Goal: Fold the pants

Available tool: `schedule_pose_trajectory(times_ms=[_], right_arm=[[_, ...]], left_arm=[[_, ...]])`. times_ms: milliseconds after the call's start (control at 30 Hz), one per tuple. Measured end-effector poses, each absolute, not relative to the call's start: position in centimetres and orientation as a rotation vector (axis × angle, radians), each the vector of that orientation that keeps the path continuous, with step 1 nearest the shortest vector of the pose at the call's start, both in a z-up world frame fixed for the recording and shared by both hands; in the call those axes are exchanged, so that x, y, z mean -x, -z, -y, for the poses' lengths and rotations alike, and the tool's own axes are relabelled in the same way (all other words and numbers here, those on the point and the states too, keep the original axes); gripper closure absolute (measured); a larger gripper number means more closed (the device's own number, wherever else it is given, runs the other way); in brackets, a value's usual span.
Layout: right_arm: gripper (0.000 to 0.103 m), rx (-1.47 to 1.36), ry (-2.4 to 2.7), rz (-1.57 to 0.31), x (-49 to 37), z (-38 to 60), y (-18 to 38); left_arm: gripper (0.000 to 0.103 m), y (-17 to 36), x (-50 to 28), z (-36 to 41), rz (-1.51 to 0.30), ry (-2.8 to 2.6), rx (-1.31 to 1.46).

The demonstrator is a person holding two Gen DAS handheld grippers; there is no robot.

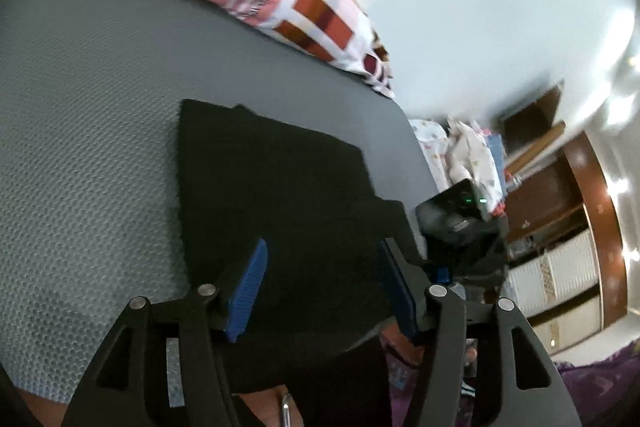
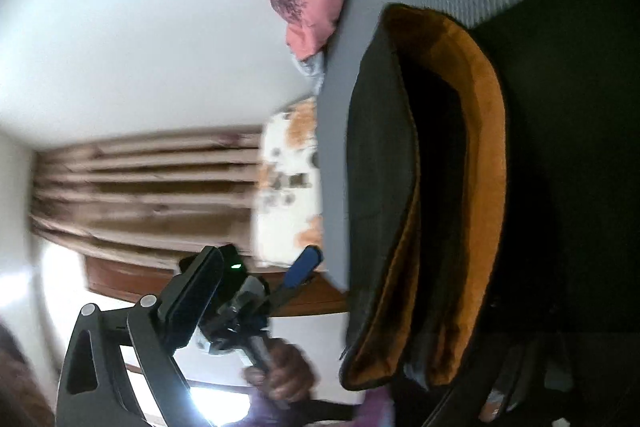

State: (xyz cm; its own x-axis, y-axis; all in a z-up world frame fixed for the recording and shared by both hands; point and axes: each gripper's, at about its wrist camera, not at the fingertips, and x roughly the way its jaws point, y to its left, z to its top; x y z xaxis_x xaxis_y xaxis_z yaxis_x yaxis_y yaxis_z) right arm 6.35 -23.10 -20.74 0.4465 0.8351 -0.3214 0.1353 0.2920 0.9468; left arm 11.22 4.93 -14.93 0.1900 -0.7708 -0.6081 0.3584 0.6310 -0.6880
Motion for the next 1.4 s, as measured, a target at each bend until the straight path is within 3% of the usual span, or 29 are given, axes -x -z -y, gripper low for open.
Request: schedule_pose_trajectory(times_ms=[33,67,100,267,433,700,1100,1400], right_arm=[[0.04,-1.13,-0.572,-1.068,-6.7,22.7,20.6],[0.071,-1.055,-0.54,-1.129,-7.3,22.1,20.8],[0.081,-1.026,-0.524,-1.164,-7.5,21.7,21.1],[0.084,-1.068,-0.539,-1.047,-6.4,22.7,18.6],[0.086,-1.06,-0.43,-0.893,-1.6,29.3,15.3],[0.085,-1.229,-0.241,-0.897,3.9,35.8,21.5],[0.087,-1.232,-0.273,-0.932,3.2,35.8,23.4],[0.082,-1.31,-0.33,-0.925,4.0,37.6,24.6]], left_arm=[[0.044,15.1,-11.3,-5.0,-1.119,0.814,0.425],[0.044,15.2,-11.3,-4.9,-1.113,0.806,0.406],[0.044,15.2,-11.1,-4.8,-1.1,0.795,0.369],[0.044,15.5,-10.6,-3.8,-1.101,0.768,0.299],[0.036,15.2,-9.9,-1.6,-1.096,0.805,0.263],[0.036,18.3,-9.5,2.7,-1.202,0.815,0.188],[0.035,18.9,-9.4,5.5,-1.165,0.797,0.124],[0.024,20.7,-8.9,5.5,-1.157,0.795,0.094]])
